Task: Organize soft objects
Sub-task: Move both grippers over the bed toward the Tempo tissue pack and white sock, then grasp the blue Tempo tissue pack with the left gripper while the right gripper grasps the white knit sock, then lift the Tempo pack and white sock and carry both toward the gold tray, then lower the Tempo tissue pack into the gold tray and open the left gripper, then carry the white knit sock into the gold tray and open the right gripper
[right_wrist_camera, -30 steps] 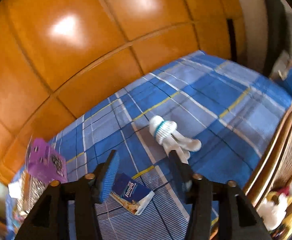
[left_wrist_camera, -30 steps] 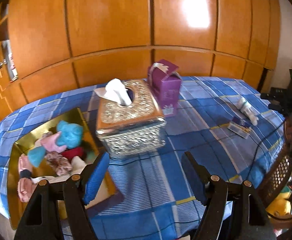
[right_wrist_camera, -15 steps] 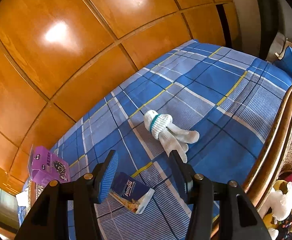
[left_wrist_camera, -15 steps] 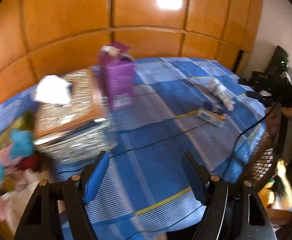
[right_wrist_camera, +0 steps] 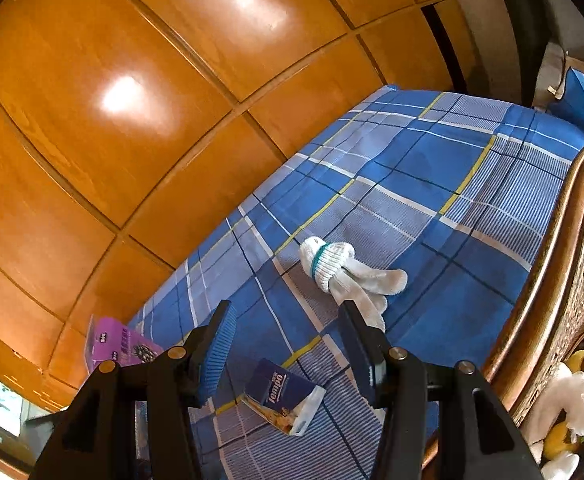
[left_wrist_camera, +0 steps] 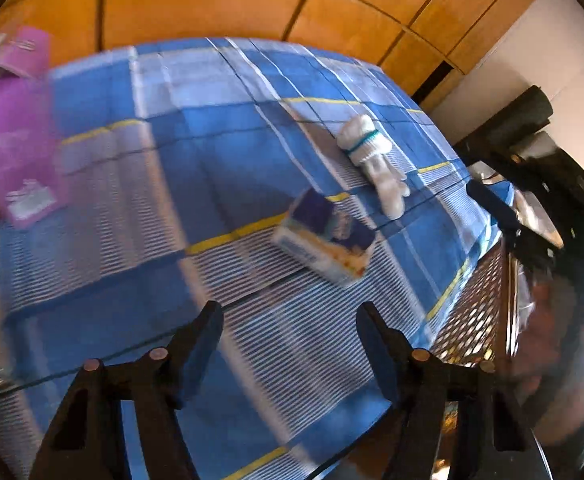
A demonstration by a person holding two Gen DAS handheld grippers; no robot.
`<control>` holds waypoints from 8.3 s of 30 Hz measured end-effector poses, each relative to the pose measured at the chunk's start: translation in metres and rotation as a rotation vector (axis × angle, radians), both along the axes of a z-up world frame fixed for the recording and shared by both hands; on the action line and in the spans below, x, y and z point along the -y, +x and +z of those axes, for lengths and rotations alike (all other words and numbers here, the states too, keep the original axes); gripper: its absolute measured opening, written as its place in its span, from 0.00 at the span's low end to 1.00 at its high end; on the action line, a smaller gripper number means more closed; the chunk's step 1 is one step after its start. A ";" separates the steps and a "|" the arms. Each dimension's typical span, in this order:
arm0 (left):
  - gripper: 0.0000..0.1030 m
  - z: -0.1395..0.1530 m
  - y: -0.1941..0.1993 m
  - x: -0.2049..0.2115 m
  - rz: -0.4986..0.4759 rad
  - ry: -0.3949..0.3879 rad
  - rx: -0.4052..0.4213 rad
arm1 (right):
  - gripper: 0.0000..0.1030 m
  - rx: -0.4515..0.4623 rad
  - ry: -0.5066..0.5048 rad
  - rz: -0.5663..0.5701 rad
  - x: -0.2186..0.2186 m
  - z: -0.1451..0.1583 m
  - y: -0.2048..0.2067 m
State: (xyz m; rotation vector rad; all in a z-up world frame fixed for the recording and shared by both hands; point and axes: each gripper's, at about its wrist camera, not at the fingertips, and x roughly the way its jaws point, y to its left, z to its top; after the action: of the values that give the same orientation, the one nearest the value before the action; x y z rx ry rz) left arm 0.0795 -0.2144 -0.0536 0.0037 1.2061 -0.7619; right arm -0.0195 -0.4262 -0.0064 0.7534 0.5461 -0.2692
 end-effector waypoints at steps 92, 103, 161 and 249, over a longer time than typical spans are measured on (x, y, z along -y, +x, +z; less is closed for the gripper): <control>0.51 0.017 -0.005 -0.032 0.060 0.171 0.420 | 0.45 -0.648 -0.423 0.342 -0.030 -0.082 0.177; 0.51 0.066 0.032 0.000 0.070 0.177 0.524 | 0.45 -0.651 -0.440 0.344 -0.032 -0.082 0.177; 0.52 0.107 0.003 -0.232 0.653 0.107 0.602 | 0.39 -0.661 -0.642 0.388 -0.058 -0.079 0.176; 0.84 0.010 -0.085 -0.375 0.876 0.250 0.368 | 0.35 -0.141 -0.713 0.914 -0.329 0.098 0.245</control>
State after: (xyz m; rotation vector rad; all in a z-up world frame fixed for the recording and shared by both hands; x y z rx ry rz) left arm -0.0060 0.1608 -0.0436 -0.1625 0.8181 0.1576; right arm 0.2253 -0.0976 0.0919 -0.2431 0.8084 0.3345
